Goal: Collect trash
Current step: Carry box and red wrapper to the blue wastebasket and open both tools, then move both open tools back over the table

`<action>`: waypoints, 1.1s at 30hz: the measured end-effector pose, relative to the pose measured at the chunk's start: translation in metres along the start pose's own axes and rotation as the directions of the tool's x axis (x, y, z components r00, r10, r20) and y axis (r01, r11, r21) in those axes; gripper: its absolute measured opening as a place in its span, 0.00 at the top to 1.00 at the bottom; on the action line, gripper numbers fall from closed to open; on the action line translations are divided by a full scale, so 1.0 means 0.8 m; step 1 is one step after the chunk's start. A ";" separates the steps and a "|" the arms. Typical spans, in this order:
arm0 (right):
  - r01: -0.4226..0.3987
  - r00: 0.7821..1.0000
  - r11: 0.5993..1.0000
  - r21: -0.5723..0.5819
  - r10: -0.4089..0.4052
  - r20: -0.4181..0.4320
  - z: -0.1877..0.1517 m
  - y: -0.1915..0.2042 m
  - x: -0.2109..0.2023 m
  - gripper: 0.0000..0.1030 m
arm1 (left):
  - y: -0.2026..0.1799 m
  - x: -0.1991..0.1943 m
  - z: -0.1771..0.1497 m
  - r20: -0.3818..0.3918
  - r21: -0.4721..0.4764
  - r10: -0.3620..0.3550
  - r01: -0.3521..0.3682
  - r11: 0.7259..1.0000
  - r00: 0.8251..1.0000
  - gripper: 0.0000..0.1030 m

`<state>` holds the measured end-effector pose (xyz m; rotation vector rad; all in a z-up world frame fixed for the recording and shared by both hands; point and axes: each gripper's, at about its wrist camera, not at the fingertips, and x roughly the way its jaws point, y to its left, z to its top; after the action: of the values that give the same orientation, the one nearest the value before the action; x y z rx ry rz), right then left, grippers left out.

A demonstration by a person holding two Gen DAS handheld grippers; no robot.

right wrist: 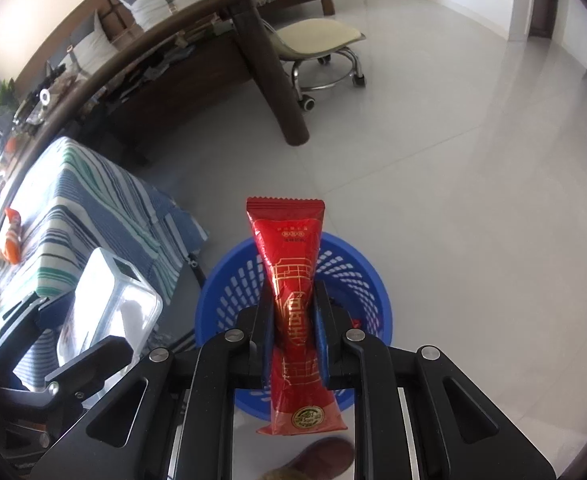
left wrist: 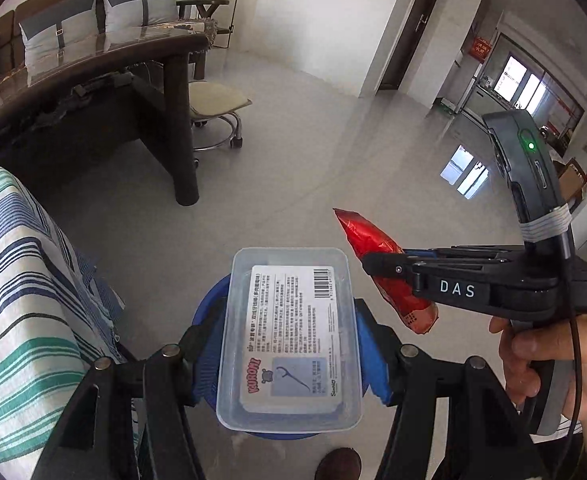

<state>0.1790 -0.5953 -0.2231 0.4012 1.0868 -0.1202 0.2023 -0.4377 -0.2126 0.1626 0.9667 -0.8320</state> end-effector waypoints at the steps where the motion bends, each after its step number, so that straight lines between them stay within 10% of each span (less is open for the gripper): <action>1: -0.005 1.000 1.000 0.005 0.005 -0.005 0.001 -0.002 0.004 0.78 | 0.001 0.007 0.003 -0.003 -0.001 -0.004 0.004 1.000 1.000 0.32; 4: -0.008 1.000 1.000 0.029 0.008 -0.006 0.002 -0.011 0.008 0.49 | 0.007 0.016 0.010 0.004 -0.018 -0.004 0.004 1.000 1.000 0.31; 10: 0.032 0.994 0.998 0.045 -0.037 0.107 0.006 -0.012 -0.035 0.27 | 0.018 -0.019 0.021 0.058 -0.059 0.006 -0.002 0.998 0.998 0.31; 15: 0.172 0.943 0.985 0.028 -0.173 0.284 0.008 0.011 -0.098 0.03 | 0.011 -0.095 0.009 0.127 -0.022 0.025 -0.022 1.000 0.992 0.31; 24: 0.243 0.830 0.969 -0.052 -0.180 0.528 -0.007 0.110 -0.177 0.02 | 0.044 -0.201 -0.086 0.125 -0.035 0.102 -0.099 0.994 0.987 0.31; 33: 0.171 0.879 0.923 -0.345 0.016 0.477 -0.054 0.270 -0.133 0.01 | 0.149 -0.264 -0.207 0.045 -0.112 0.311 -0.304 0.946 0.949 0.31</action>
<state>0.1553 -0.3907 -0.0915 -0.0308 0.6161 -0.0722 0.1126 -0.1610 -0.1715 0.1911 0.8956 -0.4953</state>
